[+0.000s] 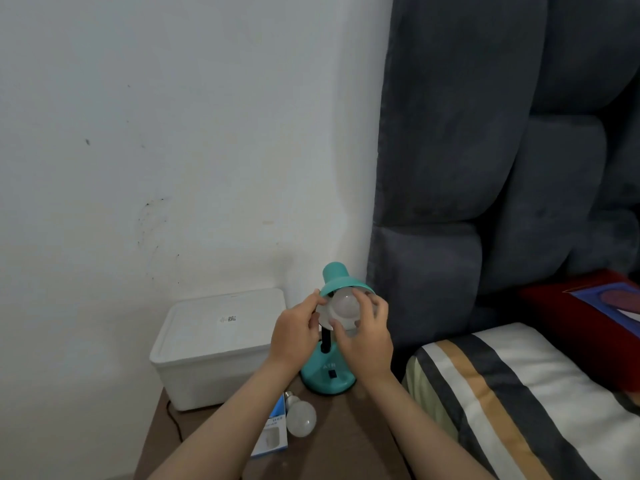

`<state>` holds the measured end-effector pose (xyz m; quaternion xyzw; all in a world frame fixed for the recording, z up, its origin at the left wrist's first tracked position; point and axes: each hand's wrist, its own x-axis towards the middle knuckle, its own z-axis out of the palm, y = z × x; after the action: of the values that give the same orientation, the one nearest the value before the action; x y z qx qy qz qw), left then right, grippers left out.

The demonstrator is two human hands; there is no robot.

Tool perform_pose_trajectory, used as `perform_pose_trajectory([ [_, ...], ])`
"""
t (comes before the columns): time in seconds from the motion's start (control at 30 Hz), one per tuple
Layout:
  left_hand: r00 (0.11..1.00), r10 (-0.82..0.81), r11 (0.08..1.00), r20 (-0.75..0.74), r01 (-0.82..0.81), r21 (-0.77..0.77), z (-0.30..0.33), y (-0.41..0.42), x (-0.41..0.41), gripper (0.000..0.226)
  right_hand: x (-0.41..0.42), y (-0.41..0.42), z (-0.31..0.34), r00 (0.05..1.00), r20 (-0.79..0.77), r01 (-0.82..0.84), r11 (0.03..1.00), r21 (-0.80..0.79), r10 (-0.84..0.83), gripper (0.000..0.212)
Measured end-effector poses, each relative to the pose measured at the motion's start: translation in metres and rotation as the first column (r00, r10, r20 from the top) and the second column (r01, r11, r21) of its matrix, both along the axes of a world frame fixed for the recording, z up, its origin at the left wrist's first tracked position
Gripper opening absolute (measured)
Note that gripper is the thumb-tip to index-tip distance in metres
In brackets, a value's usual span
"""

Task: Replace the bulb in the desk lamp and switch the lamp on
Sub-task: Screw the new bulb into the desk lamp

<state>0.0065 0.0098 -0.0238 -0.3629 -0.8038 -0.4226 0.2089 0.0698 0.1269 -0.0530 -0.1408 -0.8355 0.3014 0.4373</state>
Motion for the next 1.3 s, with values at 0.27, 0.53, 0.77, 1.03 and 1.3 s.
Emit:
perform_pose_trajectory([
  [0.27, 1.000, 0.015, 1.000, 0.013, -0.015, 0.000, 0.001, 0.000, 0.000, 0.030, -0.005, 0.001, 0.007, 0.997, 0.051, 0.058, 0.992, -0.110, -0.053, 0.048],
  [0.53, 1.000, 0.000, 1.000, 0.017, 0.000, 0.004, -0.002, 0.001, 0.000, 0.032, -0.003, 0.001, 0.000, 0.998, 0.057, 0.001, 1.000, -0.015, 0.000, 0.055],
  [0.77, 1.000, 0.007, 1.000, 0.022, -0.007, -0.003, 0.000, 0.000, 0.000, 0.032, -0.001, -0.001, 0.004, 0.998, 0.052, 0.047, 0.992, -0.121, -0.041, 0.057],
  [1.03, 1.000, 0.015, 1.000, 0.026, -0.015, 0.007, 0.001, 0.000, 0.001, 0.031, -0.002, 0.000, -0.002, 0.999, 0.046, 0.002, 0.996, -0.092, 0.002, 0.047],
  [1.3, 1.000, 0.009, 1.000, 0.027, -0.010, 0.011, -0.002, 0.000, -0.001, 0.031, -0.005, -0.002, -0.003, 0.999, 0.047, -0.012, 1.000, 0.006, 0.011, 0.048],
])
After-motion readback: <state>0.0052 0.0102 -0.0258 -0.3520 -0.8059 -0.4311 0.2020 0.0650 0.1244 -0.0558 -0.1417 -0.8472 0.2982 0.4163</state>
